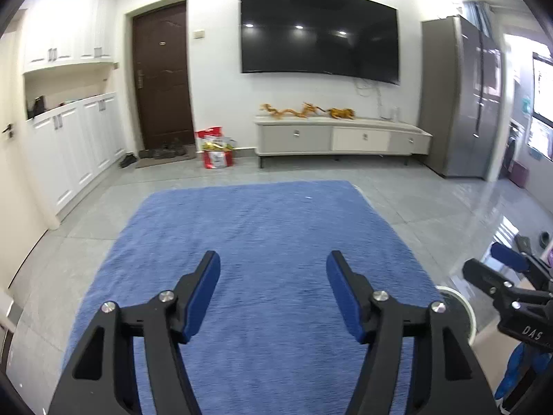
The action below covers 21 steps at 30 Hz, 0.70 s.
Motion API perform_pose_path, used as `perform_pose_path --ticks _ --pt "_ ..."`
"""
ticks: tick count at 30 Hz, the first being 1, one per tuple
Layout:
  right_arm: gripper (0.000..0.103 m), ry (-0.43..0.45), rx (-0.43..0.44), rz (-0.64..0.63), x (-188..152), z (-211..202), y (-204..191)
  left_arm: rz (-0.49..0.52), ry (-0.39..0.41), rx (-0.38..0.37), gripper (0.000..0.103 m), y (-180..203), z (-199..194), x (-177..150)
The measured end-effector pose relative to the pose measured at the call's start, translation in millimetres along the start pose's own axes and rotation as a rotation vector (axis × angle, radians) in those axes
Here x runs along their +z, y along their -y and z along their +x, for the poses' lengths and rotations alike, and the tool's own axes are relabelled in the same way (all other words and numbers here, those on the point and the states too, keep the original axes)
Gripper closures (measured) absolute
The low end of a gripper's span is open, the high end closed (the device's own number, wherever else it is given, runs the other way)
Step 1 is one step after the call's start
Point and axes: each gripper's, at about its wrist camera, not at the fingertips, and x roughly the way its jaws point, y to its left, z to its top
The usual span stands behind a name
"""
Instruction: Collect trash
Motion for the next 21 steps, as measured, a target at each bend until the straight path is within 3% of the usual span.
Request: perform_pose_path --ticks 3,7,15,21 --pt "0.015 0.007 -0.006 -0.022 5 1 -14 -0.021 0.009 0.032 0.039 -19 -4 -3" --pt "0.002 0.013 -0.030 -0.037 9 5 -30 -0.031 0.019 0.076 0.037 -32 -4 -6" --pt "0.001 -0.011 -0.056 -0.062 5 14 -38 -0.022 0.033 0.110 0.035 -40 -6 -18" --pt "0.001 -0.031 -0.081 -0.052 2 21 -34 0.004 0.059 0.122 0.026 -30 -4 -20"
